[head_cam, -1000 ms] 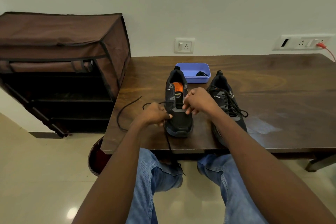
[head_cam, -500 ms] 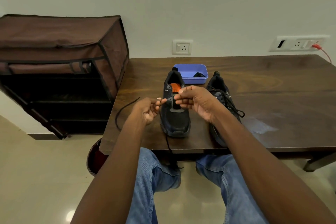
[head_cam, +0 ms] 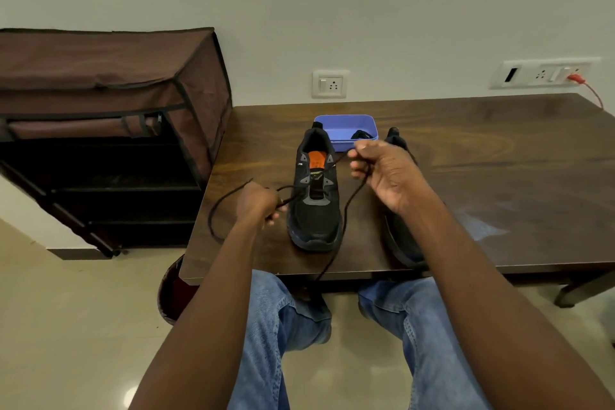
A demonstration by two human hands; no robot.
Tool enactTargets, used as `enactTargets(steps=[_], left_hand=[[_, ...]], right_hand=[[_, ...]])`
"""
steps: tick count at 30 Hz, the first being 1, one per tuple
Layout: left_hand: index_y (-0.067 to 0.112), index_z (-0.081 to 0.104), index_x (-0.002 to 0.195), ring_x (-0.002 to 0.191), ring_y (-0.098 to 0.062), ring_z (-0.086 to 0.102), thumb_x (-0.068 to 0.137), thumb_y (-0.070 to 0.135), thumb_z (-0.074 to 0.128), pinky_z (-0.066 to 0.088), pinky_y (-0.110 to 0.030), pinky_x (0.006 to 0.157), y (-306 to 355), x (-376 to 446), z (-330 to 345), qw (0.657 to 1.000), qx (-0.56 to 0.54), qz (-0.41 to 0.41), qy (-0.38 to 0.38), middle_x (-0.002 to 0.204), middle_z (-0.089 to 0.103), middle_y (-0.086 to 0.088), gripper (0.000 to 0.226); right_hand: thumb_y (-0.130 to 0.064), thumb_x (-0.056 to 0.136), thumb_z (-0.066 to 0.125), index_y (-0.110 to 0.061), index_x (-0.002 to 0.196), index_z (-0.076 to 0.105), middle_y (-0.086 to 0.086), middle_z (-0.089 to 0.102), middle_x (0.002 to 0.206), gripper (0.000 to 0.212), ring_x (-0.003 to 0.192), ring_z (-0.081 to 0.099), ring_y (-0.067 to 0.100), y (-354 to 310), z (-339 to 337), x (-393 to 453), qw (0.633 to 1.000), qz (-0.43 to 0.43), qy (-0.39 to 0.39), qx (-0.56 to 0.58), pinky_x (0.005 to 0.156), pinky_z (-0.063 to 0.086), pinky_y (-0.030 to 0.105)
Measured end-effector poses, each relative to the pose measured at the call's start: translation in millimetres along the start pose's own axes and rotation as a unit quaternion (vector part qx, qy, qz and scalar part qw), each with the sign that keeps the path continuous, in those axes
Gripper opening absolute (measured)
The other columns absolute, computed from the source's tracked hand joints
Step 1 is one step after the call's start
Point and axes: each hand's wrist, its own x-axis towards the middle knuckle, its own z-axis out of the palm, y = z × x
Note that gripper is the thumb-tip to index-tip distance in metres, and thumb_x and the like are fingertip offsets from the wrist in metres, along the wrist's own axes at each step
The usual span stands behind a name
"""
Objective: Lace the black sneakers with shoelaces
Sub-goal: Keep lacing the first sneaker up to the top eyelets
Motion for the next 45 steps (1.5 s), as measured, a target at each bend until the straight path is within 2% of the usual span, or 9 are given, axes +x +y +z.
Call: enactTargets(steps=[5,10,14,18,24,27,32,41,45], left_hand=[[0.015,0.063,0.088,0.078,-0.016,0.064,0.096,0.017,0.058,0.048,-0.032,0.067,6,-15,11,0.977,0.133,0.132,0.097,0.086,0.069,-0.003,0.011],[0.015,0.068,0.111,0.096,-0.014,0.066,0.097,0.030,0.062,0.055,-0.029,0.084,32,-40,19,0.959,-0.095,0.240,-0.120,0.105,0.071,-0.001,0.021],[0.003,0.071,0.100,0.064,-0.009,0.059,0.096,0.019,0.064,0.051,-0.019,0.063,33,-49,14,0.945,-0.139,0.205,-0.214,0.072,0.065,-0.002,0.018],[0.011,0.071,0.085,0.063,-0.009,0.054,0.092,0.013,0.068,0.046,-0.021,0.059,31,-33,3,0.964,-0.234,0.128,-0.018,0.067,0.062,0.004,0.008],[0.014,0.071,0.108,0.104,-0.022,0.061,0.091,0.009,0.060,0.046,-0.030,0.082,20,-29,-18,0.949,-0.066,0.091,0.295,0.109,0.064,-0.006,0.021],[0.019,0.057,0.135,0.119,-0.018,0.055,0.089,0.013,0.068,0.049,-0.033,0.098,29,-32,-7,0.958,0.035,0.224,0.174,0.131,0.053,0.003,0.047],[0.007,0.070,0.111,0.091,-0.012,0.067,0.092,0.012,0.067,0.054,-0.020,0.078,45,-52,8,0.942,0.063,0.268,-0.190,0.104,0.072,-0.008,0.020],[0.007,0.071,0.098,0.044,-0.006,0.051,0.096,0.007,0.061,0.034,-0.012,0.035,45,-48,-5,0.986,-0.064,0.151,-0.032,0.077,0.071,-0.006,0.010],[0.013,0.072,0.094,0.063,-0.012,0.064,0.095,0.014,0.061,0.052,-0.022,0.053,35,-44,-1,0.986,0.023,0.150,0.074,0.085,0.073,-0.003,0.010]], right_hand=[[-0.005,0.099,0.052,-0.008,0.097,0.059,0.003,0.070,0.076,0.009,0.052,0.053,0.009,4,-8,8,0.986,-0.003,0.056,-0.157,0.045,0.038,0.020],[-0.015,0.097,0.061,-0.005,0.098,0.060,0.001,0.067,0.068,0.010,0.048,0.049,0.009,21,11,4,0.968,0.009,-0.036,-0.250,0.044,0.032,0.022],[-0.018,0.095,0.065,-0.009,0.090,0.060,-0.001,0.062,0.062,0.012,0.045,0.045,0.009,19,13,8,0.971,-0.016,-0.005,-0.240,0.043,0.031,0.023],[-0.012,0.096,0.063,-0.011,0.084,0.059,0.000,0.061,0.065,0.012,0.047,0.045,0.007,10,-2,11,0.979,-0.008,0.022,-0.203,0.042,0.032,0.019],[-0.004,0.099,0.052,-0.006,0.098,0.065,0.003,0.066,0.076,0.013,0.055,0.051,0.008,4,-22,15,0.974,0.011,0.083,-0.210,0.048,0.039,0.020],[-0.010,0.097,0.061,-0.006,0.097,0.063,0.002,0.068,0.074,0.005,0.050,0.050,0.007,8,-12,9,0.968,0.005,0.037,-0.250,0.045,0.037,0.019],[-0.023,0.094,0.067,-0.009,0.087,0.061,-0.001,0.066,0.064,0.017,0.045,0.047,0.008,18,6,5,0.964,-0.004,-0.057,-0.261,0.042,0.031,0.020],[0.006,0.098,0.048,-0.002,0.096,0.067,0.008,0.067,0.078,0.021,0.059,0.058,0.009,13,-1,7,0.974,0.049,-0.043,-0.218,0.052,0.048,0.017],[0.000,0.094,0.063,0.000,0.087,0.065,0.012,0.066,0.072,0.007,0.051,0.060,0.011,22,2,10,0.958,0.020,0.005,-0.285,0.049,0.051,0.019]])
